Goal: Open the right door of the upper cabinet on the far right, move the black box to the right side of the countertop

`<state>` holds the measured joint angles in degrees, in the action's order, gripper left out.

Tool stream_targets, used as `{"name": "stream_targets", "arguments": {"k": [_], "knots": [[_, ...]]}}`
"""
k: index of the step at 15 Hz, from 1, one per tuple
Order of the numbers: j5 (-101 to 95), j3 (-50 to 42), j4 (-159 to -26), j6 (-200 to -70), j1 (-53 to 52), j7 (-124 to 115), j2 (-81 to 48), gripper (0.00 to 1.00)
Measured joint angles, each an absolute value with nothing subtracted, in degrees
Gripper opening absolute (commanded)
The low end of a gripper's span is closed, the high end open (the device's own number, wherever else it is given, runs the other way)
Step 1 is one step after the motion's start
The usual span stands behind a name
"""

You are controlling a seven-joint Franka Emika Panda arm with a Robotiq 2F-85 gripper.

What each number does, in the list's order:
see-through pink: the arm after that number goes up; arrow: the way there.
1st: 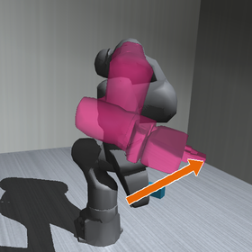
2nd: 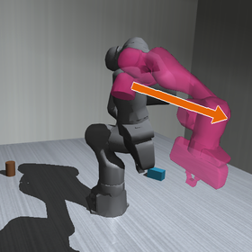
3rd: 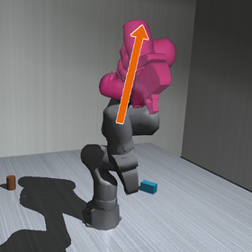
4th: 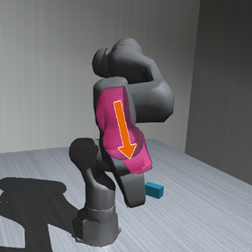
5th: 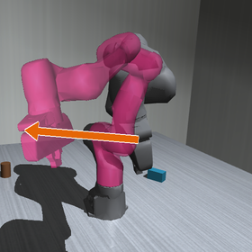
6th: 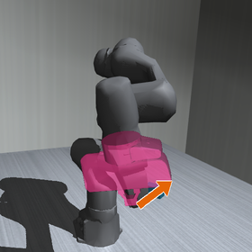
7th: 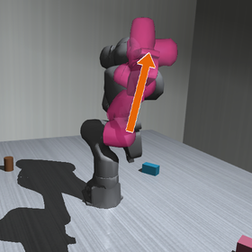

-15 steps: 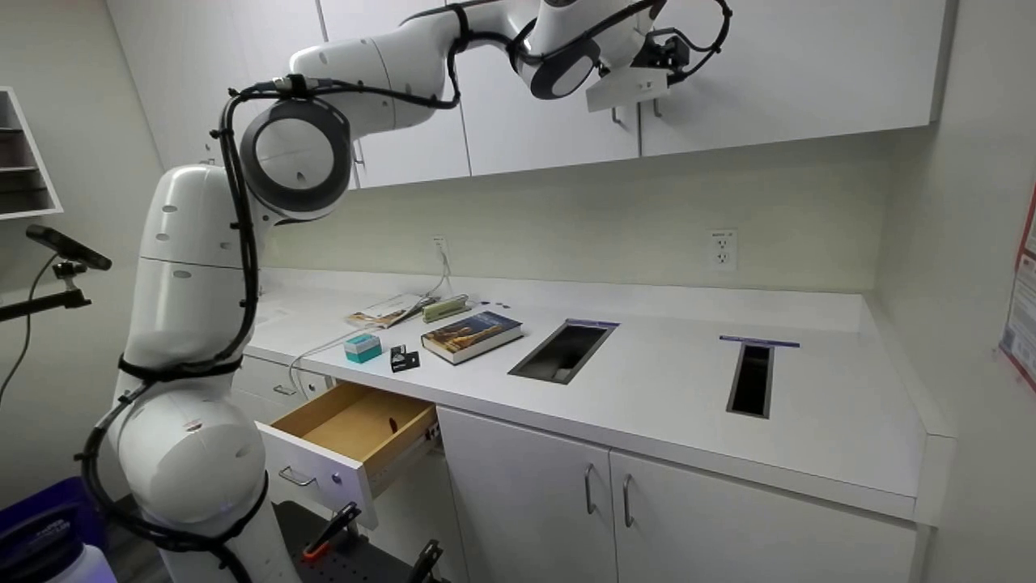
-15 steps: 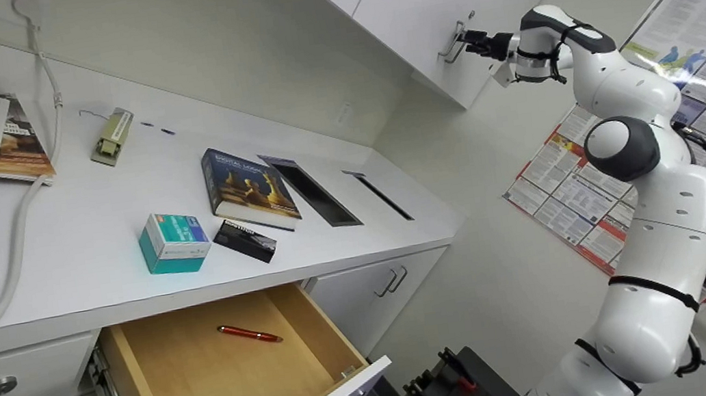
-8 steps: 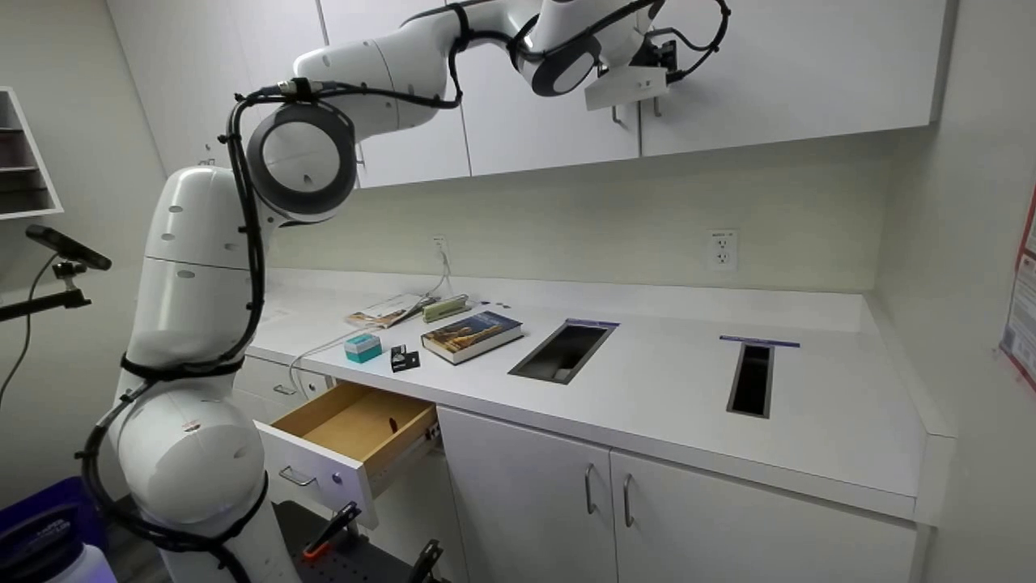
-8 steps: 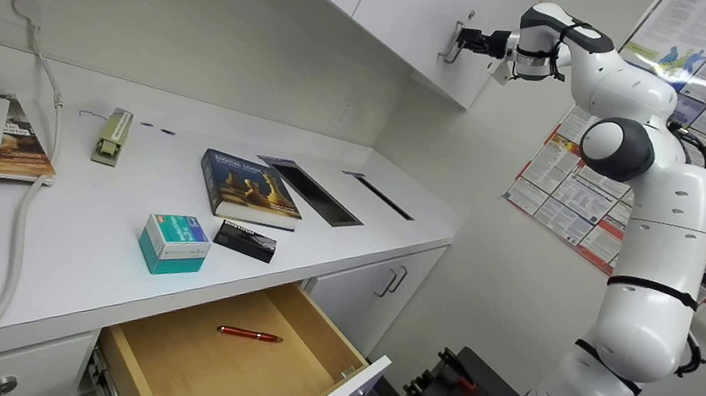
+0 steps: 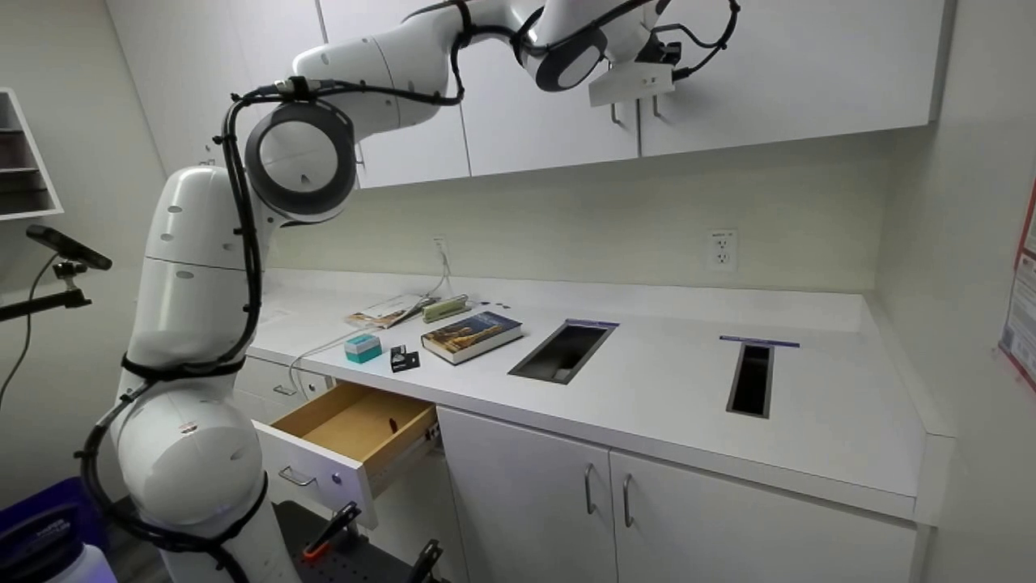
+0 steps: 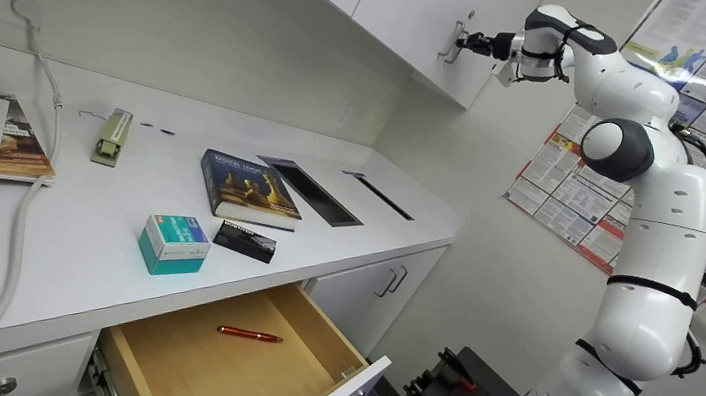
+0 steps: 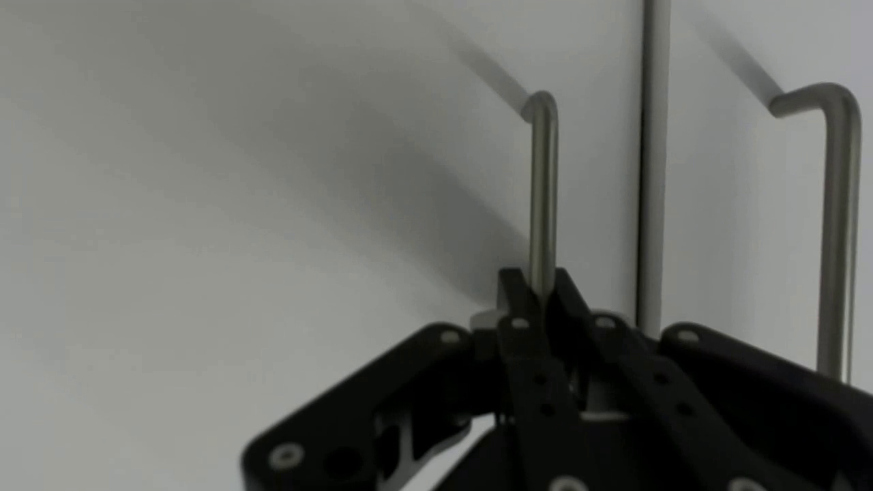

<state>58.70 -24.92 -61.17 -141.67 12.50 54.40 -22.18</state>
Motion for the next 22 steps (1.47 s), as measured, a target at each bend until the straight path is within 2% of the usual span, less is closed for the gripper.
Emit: {"name": "stream_targets", "arguments": {"k": [6, 12, 20, 22], "knots": [[55.9, -26.3, -62.8, -141.8, 11.3, 51.4, -20.8, 0.02], [53.1, -27.5, -69.8, -140.4, 10.3, 51.5, -14.7, 0.02], [53.1, -30.9, -79.2, -129.9, 12.4, 58.4, -4.3, 0.02], [53.1, -30.1, -80.8, -126.7, 15.6, 60.4, -2.1, 0.02]]}}
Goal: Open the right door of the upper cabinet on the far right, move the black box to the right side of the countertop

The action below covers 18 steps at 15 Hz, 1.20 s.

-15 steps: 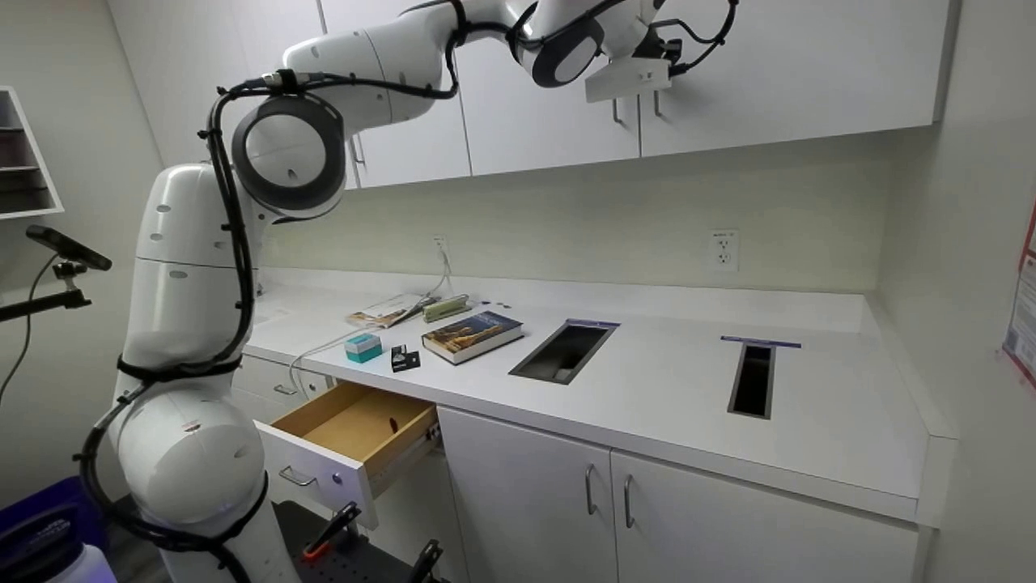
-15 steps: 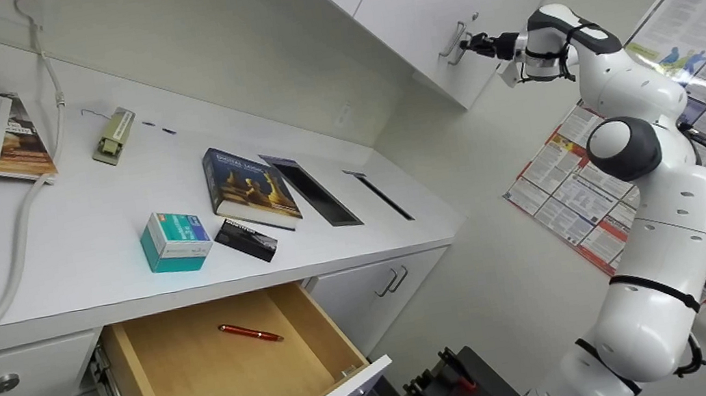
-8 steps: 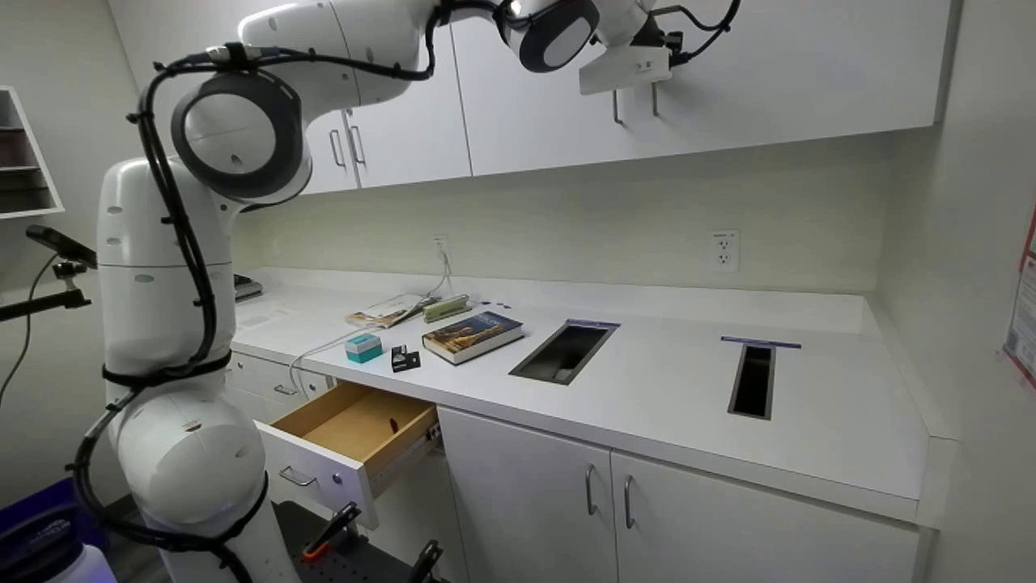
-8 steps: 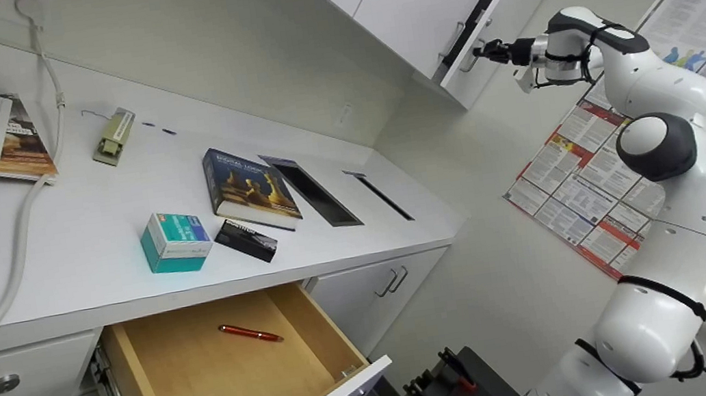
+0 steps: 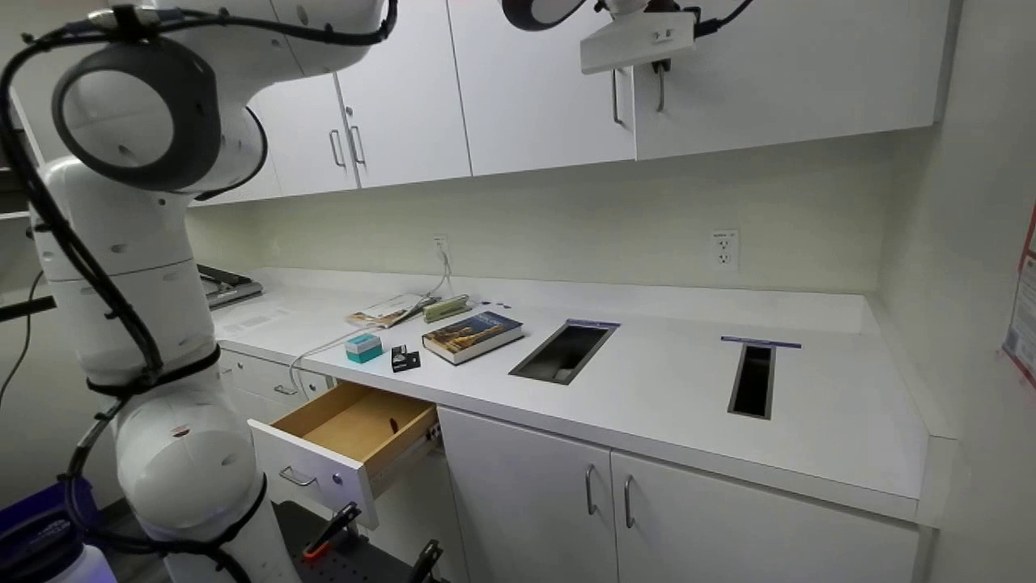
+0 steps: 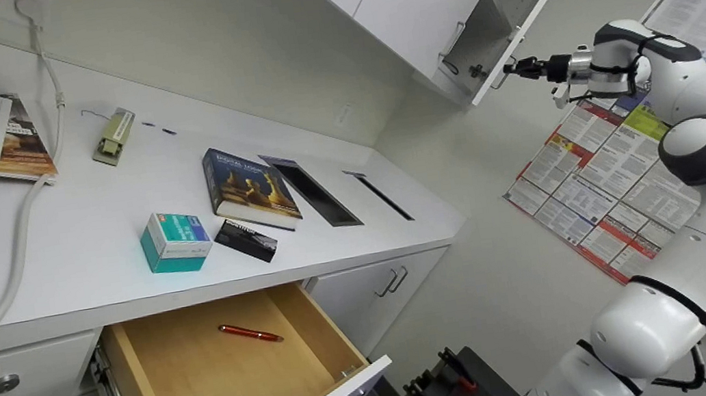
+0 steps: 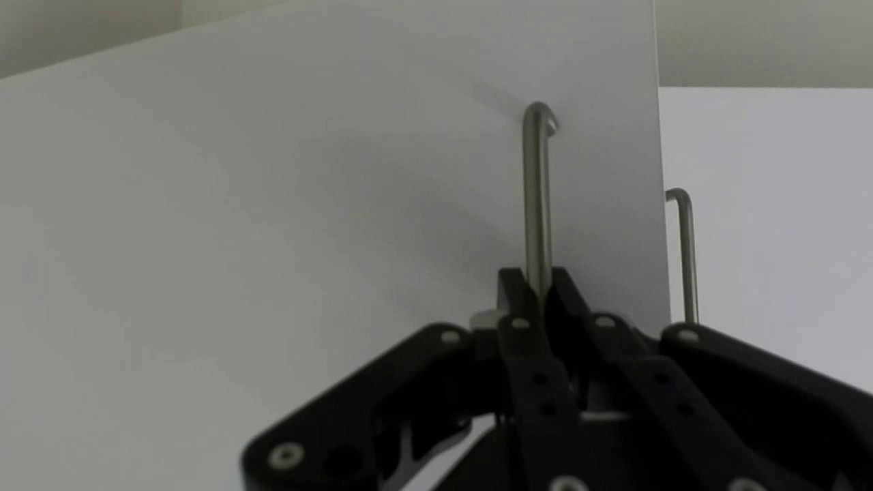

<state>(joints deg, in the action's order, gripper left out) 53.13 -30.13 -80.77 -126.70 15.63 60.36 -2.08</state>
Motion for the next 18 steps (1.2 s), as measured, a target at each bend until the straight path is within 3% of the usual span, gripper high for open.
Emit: {"name": "stream_targets", "arguments": {"k": [7, 8, 10, 15, 18], "knots": [[53.1, -31.5, -82.2, -118.7, 26.1, 64.1, 1.3, 0.02], [53.1, -31.7, -82.2, -118.7, 26.8, 64.1, 1.4, 0.35], [52.9, -31.8, -82.0, -118.8, 27.6, 64.1, 1.4, 0.42], [51.3, -32.0, -78.4, -114.5, 28.0, 62.0, 1.5, 0.82], [47.7, -33.2, -74.0, -106.0, 28.7, 59.3, 1.7, 1.00]]}}
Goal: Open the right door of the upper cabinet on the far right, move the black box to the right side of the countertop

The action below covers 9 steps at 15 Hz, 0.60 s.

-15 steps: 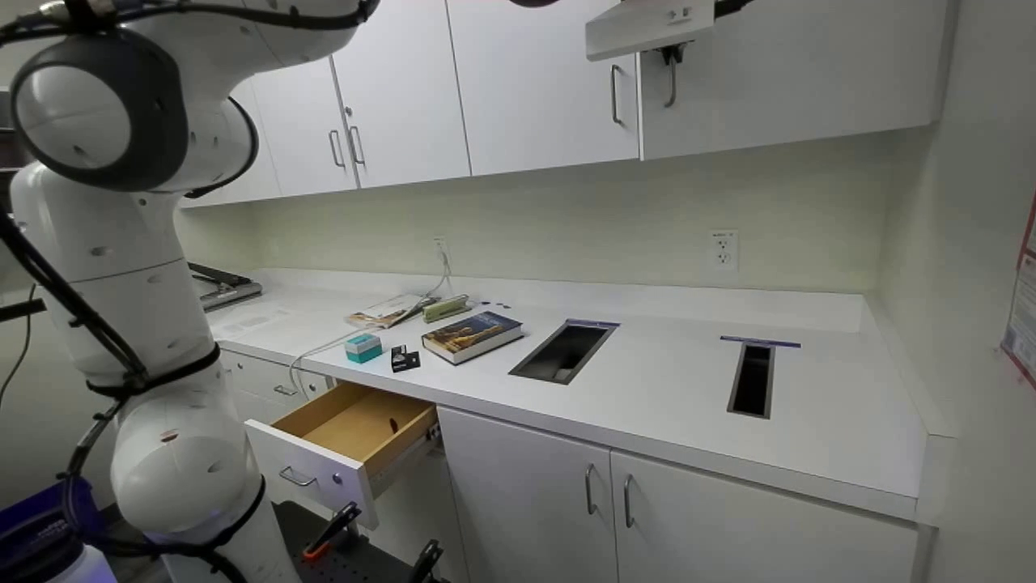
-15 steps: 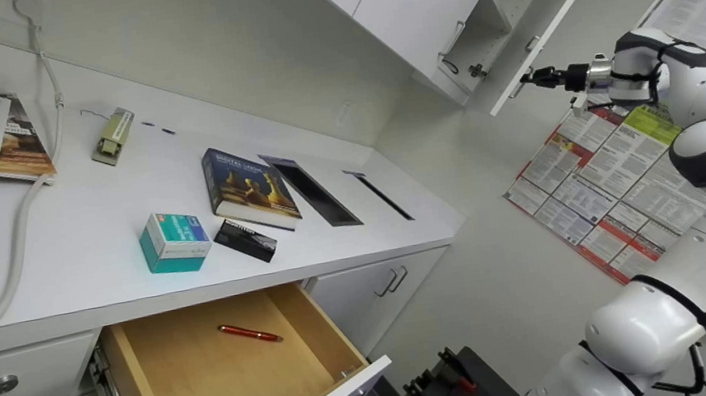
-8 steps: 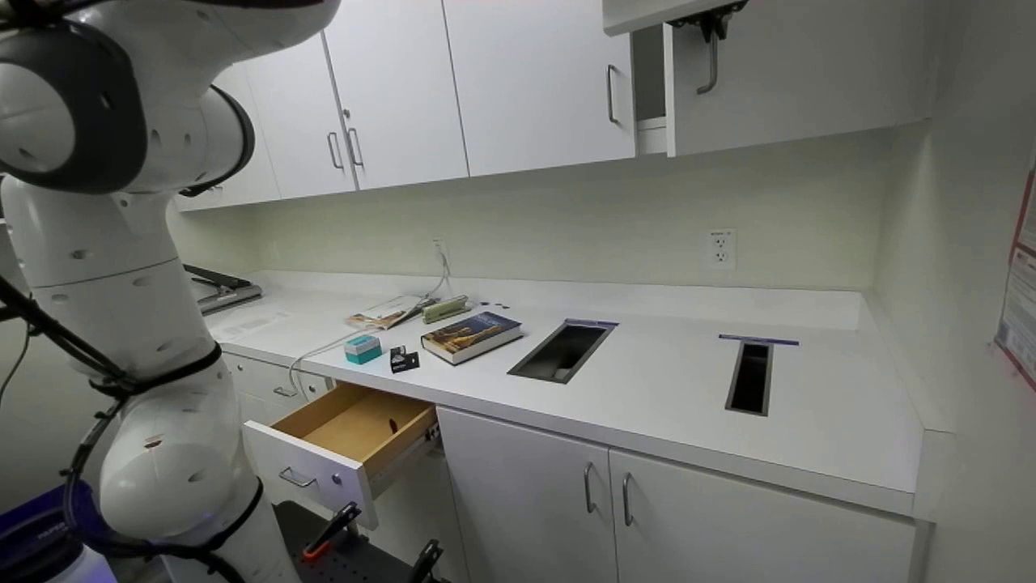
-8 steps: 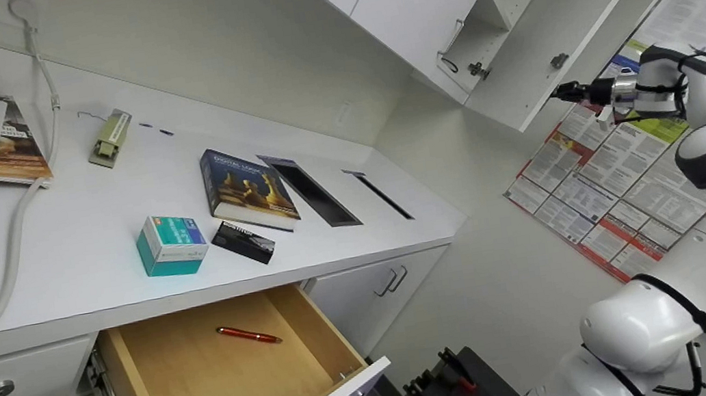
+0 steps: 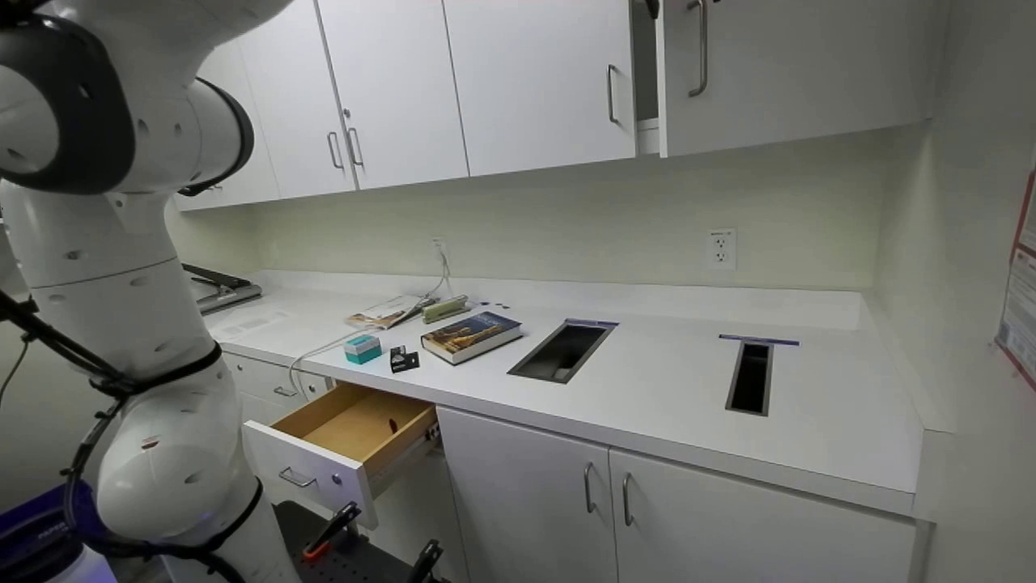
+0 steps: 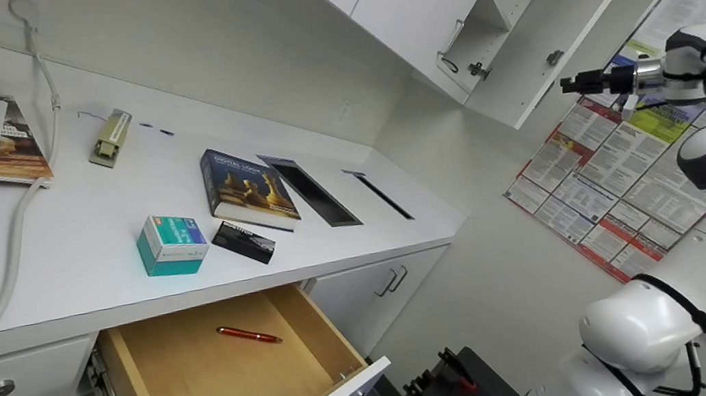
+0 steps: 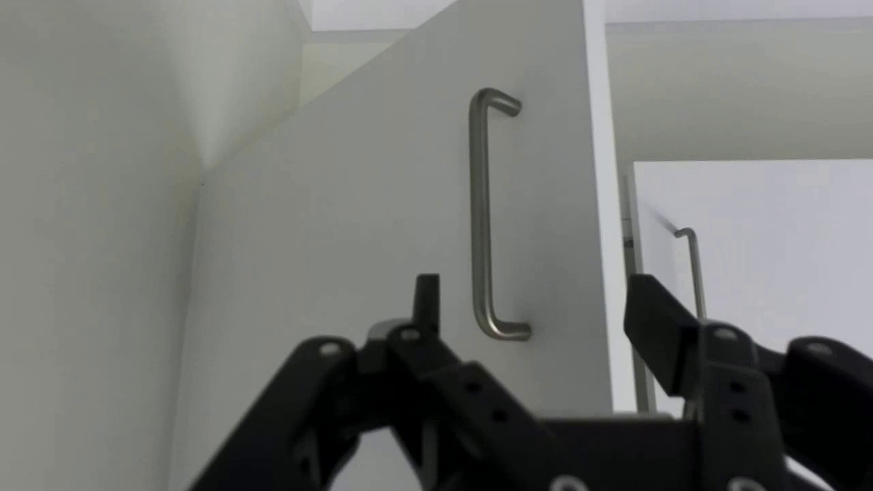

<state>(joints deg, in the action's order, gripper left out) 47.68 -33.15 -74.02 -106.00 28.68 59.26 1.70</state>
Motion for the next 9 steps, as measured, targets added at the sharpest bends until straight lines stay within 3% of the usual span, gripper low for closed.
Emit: {"name": "stream_targets", "arguments": {"k": [9], "knots": [[20.0, -29.6, -67.8, -99.6, 28.4, 55.9, 8.8, 1.00]]}}
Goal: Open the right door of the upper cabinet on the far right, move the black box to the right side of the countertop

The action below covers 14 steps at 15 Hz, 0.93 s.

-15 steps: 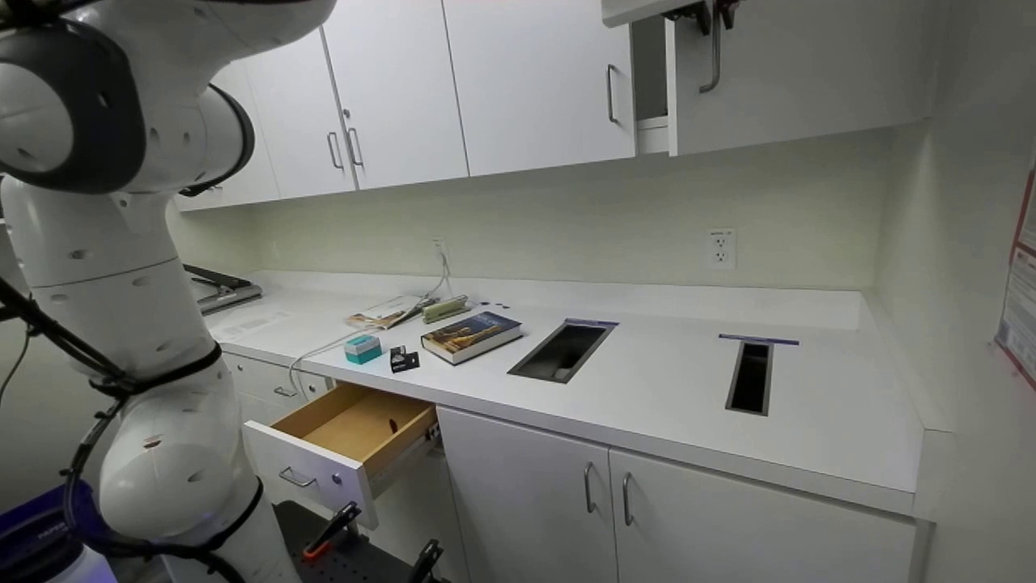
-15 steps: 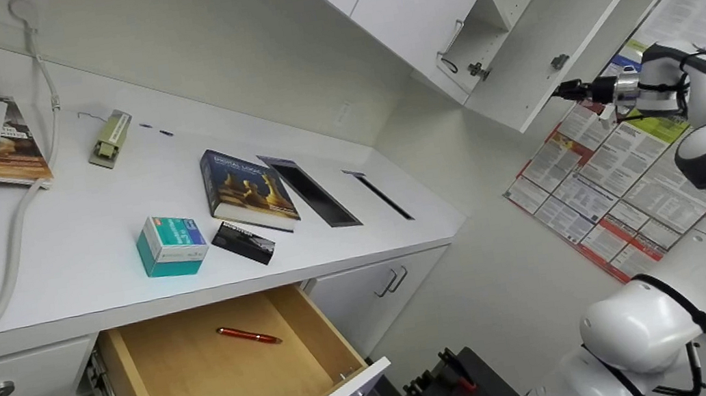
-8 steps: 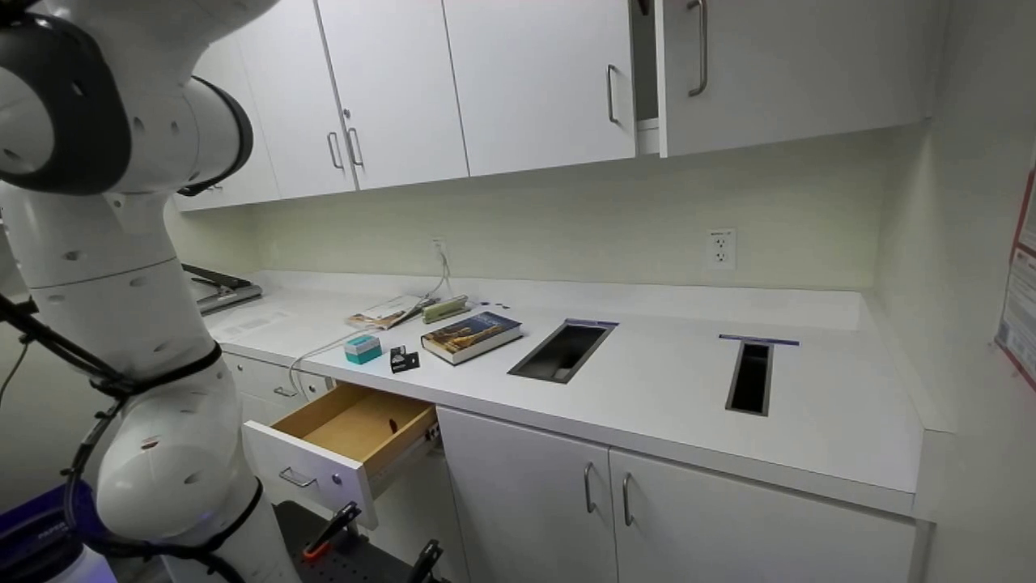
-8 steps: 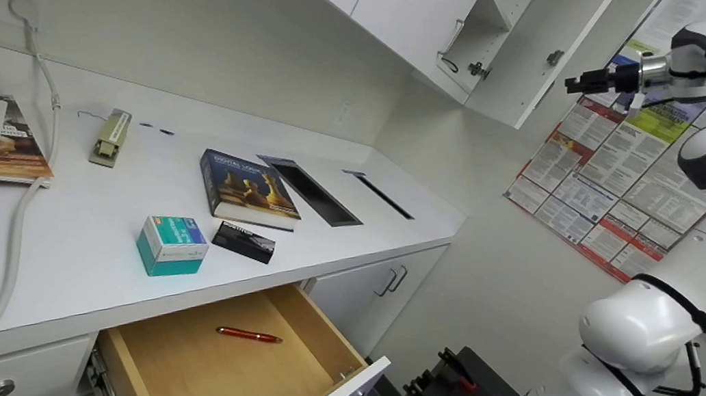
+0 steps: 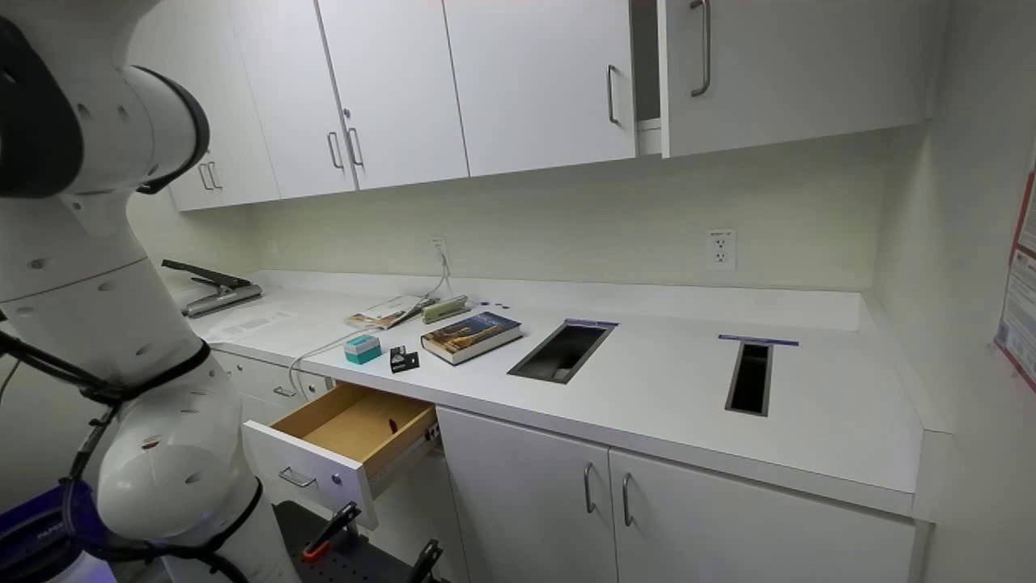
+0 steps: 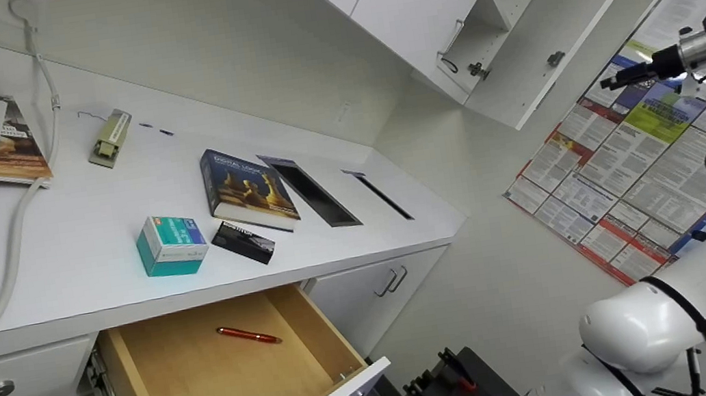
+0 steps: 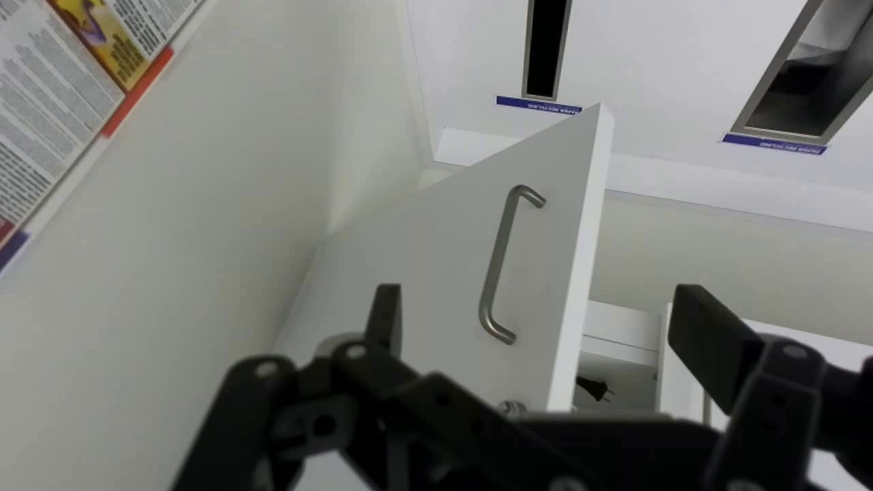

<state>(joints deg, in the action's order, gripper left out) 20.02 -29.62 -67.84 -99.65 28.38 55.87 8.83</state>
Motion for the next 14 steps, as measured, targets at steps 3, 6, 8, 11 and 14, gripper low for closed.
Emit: {"name": "stream_targets", "arguments": {"k": [3, 6, 8, 11, 14], "knots": [[12.9, -22.3, -69.9, -96.7, 27.0, 53.1, 13.3, 1.00], [8.3, -14.1, -74.2, -95.0, 25.4, 49.8, 17.3, 1.00], [7.1, -9.3, -77.8, -95.0, 24.5, 47.5, 19.2, 1.00], [6.9, -5.4, -83.4, -94.8, 21.8, 46.7, 20.8, 1.00], [5.8, -6.6, -87.5, -94.8, 14.5, 45.9, 21.4, 1.00]]}}
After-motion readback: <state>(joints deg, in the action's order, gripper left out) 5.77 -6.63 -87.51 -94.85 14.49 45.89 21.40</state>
